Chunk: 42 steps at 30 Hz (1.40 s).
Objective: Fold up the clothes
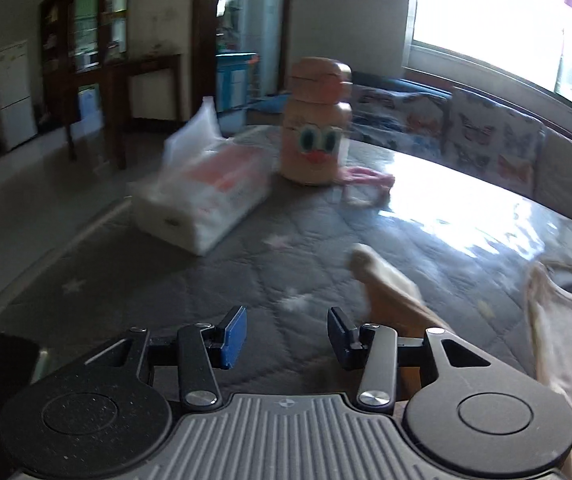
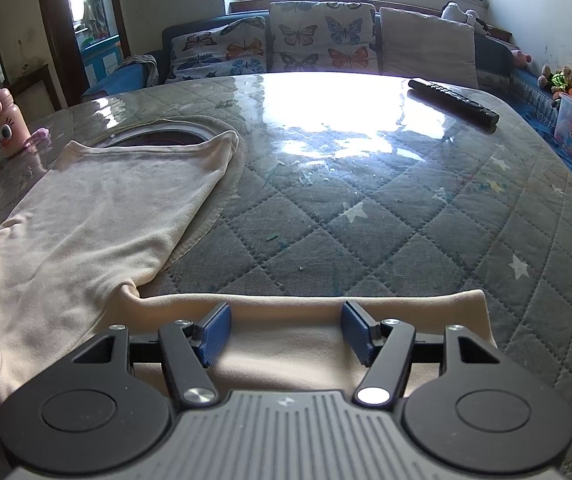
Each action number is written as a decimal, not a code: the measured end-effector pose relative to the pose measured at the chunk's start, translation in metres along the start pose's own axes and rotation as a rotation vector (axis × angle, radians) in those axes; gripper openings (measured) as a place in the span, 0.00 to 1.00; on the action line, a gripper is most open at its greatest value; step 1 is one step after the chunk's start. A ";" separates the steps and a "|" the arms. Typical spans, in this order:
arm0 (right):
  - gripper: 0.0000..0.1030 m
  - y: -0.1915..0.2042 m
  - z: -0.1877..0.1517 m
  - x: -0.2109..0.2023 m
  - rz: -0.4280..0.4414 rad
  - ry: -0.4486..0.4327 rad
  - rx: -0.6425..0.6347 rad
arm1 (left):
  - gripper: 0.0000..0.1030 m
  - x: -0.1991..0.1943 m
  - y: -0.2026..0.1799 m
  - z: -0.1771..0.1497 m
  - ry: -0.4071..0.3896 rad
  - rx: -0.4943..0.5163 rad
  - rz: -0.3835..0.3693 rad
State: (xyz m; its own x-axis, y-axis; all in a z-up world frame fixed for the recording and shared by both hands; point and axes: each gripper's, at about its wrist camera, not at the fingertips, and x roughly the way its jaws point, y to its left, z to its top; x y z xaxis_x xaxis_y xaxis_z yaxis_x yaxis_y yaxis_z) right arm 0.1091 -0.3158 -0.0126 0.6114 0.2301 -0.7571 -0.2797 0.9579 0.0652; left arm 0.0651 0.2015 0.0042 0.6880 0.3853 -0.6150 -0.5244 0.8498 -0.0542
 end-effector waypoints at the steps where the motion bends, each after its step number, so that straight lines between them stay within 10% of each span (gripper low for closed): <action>1: 0.61 0.000 0.000 0.000 0.000 0.001 0.000 | 0.48 -0.001 -0.006 0.000 -0.004 0.008 -0.018; 10: 0.62 0.000 0.000 0.001 0.002 0.003 0.000 | 0.52 0.003 -0.060 -0.004 -0.010 0.156 -0.167; 23: 0.66 0.000 0.000 0.002 0.008 0.002 0.000 | 0.45 0.021 -0.034 0.003 -0.001 0.048 -0.185; 30: 0.66 0.001 0.001 0.002 0.005 0.005 0.001 | 0.07 0.031 -0.028 0.003 0.018 0.003 -0.220; 42: 0.68 0.003 0.002 0.003 -0.005 0.002 -0.005 | 0.04 -0.008 0.014 0.019 -0.022 0.120 -0.047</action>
State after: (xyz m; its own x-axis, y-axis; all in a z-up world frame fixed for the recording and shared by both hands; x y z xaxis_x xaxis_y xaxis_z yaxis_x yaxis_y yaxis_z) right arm 0.1110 -0.3124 -0.0134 0.6114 0.2250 -0.7586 -0.2806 0.9581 0.0580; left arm 0.0615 0.2166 0.0232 0.7220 0.3509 -0.5963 -0.4283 0.9035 0.0131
